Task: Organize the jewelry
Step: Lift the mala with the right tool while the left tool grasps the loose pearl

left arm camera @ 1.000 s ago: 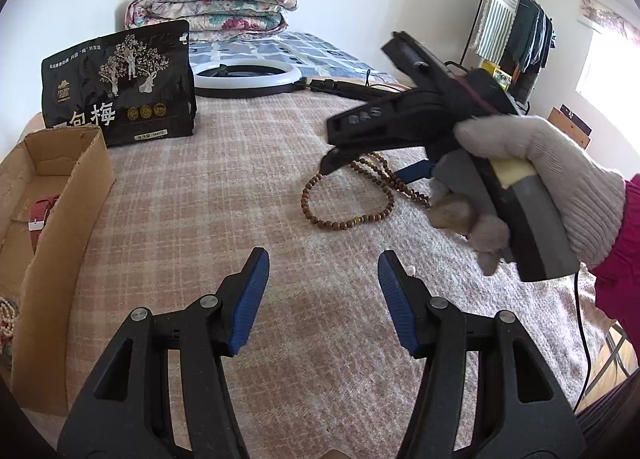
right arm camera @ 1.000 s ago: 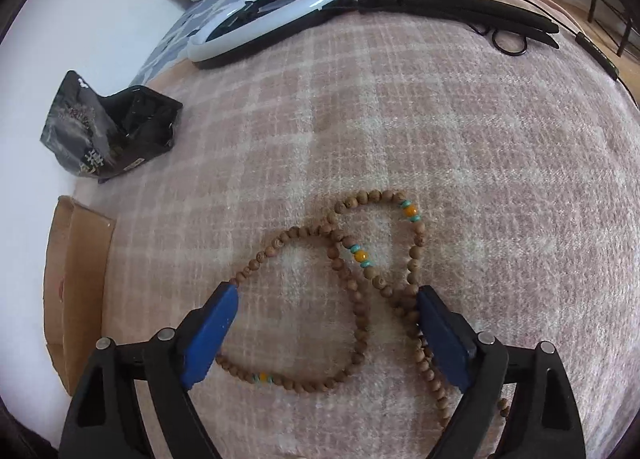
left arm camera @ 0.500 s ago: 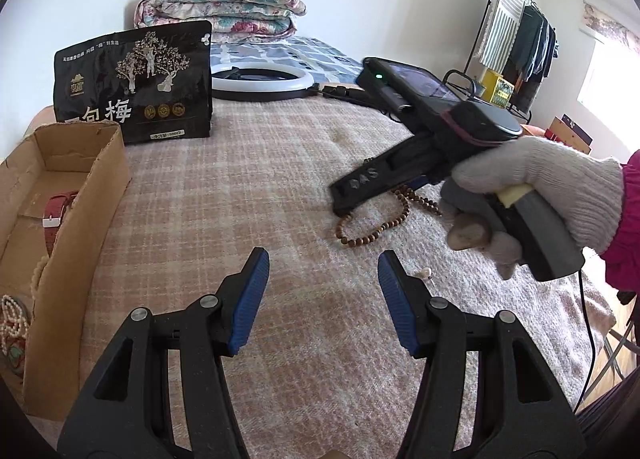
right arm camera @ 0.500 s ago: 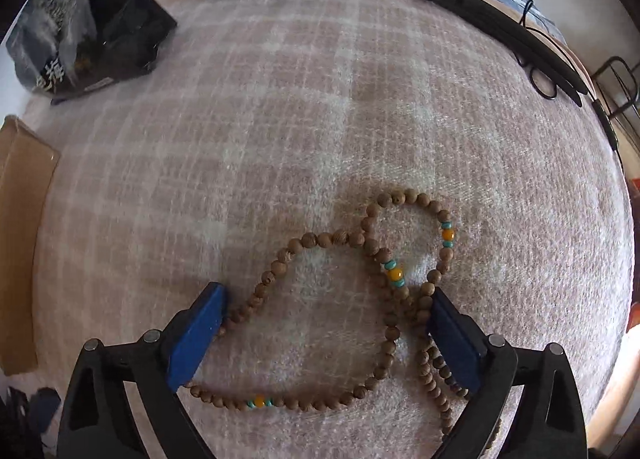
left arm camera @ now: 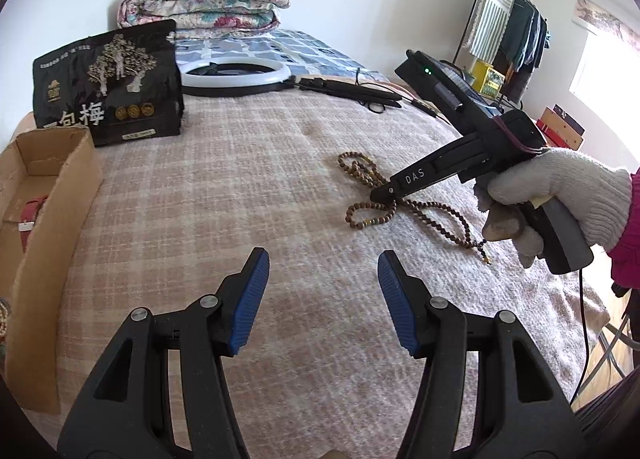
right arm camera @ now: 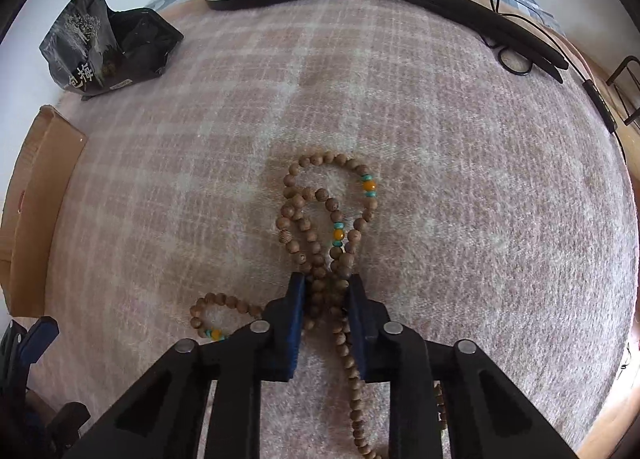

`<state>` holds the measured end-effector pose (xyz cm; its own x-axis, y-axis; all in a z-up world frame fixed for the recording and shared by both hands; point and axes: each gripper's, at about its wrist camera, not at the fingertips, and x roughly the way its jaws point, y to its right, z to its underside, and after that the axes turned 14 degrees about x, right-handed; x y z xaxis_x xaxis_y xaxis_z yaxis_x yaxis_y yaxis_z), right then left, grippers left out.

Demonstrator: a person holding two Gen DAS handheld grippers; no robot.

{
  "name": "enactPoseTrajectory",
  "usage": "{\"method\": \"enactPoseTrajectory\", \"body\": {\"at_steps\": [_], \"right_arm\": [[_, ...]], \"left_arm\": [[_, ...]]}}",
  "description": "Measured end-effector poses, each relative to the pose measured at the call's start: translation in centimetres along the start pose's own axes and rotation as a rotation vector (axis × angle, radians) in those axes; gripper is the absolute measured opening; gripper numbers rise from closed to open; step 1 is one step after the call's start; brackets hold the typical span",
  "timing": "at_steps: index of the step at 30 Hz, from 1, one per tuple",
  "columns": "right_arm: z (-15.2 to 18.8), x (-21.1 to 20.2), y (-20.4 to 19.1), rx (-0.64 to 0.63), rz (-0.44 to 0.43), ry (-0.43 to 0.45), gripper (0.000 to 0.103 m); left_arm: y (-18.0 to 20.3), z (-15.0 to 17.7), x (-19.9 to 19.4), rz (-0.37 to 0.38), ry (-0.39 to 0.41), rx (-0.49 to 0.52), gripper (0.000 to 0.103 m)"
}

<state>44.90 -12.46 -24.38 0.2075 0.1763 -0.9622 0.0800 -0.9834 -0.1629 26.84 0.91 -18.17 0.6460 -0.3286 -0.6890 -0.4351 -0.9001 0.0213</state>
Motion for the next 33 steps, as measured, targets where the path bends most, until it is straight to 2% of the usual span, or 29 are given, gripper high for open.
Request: {"method": "enactPoseTrajectory", "body": {"at_steps": [6, 10, 12, 13, 15, 16, 17, 20, 25, 27, 31, 33], "right_arm": [[2.9, -1.7, 2.8, -0.001, -0.002, 0.058, 0.010], [3.1, -2.2, 3.9, 0.021, -0.012, 0.100, 0.010], [3.8, -3.1, 6.6, 0.049, -0.040, 0.107, 0.010], [3.8, -3.1, 6.6, 0.052, -0.034, 0.114, 0.005], [3.9, -3.1, 7.0, 0.046, -0.003, 0.131, 0.003], [4.1, -3.1, 7.7, 0.058, -0.021, 0.130, 0.004], [4.3, -3.1, 8.4, 0.079, -0.047, 0.131, 0.004], [4.5, -3.5, 9.0, 0.073, -0.062, 0.138, 0.004], [4.6, -3.2, 9.1, 0.082, -0.085, 0.148, 0.004], [4.6, -3.1, 9.1, 0.087, -0.092, 0.154, 0.004], [4.9, -3.3, 9.4, 0.088, -0.098, 0.160, 0.004], [4.9, -3.4, 9.1, 0.090, -0.102, 0.162, 0.004]], "left_arm": [[2.0, -0.4, 1.7, 0.036, -0.032, 0.026, 0.059], [3.3, -0.4, 3.2, 0.040, -0.060, 0.053, 0.059], [3.8, -0.4, 3.9, 0.037, -0.073, 0.067, 0.059], [3.9, -0.6, 4.3, 0.036, -0.080, 0.075, 0.059], [4.4, -0.7, 5.1, 0.027, -0.090, 0.100, 0.059], [4.7, -0.7, 5.3, 0.020, -0.094, 0.113, 0.057], [4.8, -0.7, 5.6, 0.019, -0.098, 0.120, 0.048], [5.1, -0.5, 6.6, 0.011, -0.137, 0.131, 0.033], [5.6, -0.4, 7.1, 0.019, -0.142, 0.158, 0.032], [5.8, -0.4, 7.4, 0.019, -0.148, 0.174, 0.026], [6.2, -0.4, 7.8, 0.028, -0.151, 0.189, 0.009], [6.4, -0.4, 7.7, 0.025, -0.147, 0.197, 0.009]]}}
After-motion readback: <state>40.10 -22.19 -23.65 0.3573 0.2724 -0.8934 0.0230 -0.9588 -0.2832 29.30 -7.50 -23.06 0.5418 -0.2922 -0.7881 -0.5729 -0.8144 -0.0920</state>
